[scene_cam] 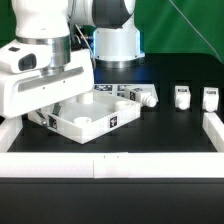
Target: Assemble one leg
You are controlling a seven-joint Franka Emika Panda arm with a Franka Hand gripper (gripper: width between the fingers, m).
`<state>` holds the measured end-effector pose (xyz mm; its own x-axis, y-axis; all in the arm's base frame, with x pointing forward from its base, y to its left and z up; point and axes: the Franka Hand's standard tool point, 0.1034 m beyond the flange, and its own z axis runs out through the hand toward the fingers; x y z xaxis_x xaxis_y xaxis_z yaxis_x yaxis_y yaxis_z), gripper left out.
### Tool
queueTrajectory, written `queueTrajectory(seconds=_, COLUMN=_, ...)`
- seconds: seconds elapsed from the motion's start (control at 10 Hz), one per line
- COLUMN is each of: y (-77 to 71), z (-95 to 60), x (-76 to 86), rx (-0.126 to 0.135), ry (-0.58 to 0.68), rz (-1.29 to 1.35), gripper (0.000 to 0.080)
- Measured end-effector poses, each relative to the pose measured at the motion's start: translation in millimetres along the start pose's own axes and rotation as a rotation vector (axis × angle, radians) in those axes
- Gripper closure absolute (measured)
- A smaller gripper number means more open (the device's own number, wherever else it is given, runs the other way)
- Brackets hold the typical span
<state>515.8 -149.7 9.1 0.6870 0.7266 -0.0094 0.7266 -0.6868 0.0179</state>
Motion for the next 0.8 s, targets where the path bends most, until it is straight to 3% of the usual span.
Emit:
queueTrajectory(seconds=0.1, y=3.8, z=-5.0, x=1.9, rx=-0.010, ry=0.006, rz=0.071, gripper=0.0747)
queueTrajectory(seconds=0.5, y=10.8, z=-18.3, x=20.2, rx=0.041, ry=-0.012, rz=0.351, gripper=0.0747)
queueTrajectory(seconds=0.7, y=-0.4, z=-21.4, x=39.8, rx=0.065, ry=-0.029, rz=0.503, gripper=0.0747)
queueTrajectory(seconds=0.8, y=-5.1, z=-21.0, x=52.2, rx=0.049, ry=-0.014, rz=0.527, gripper=0.0747)
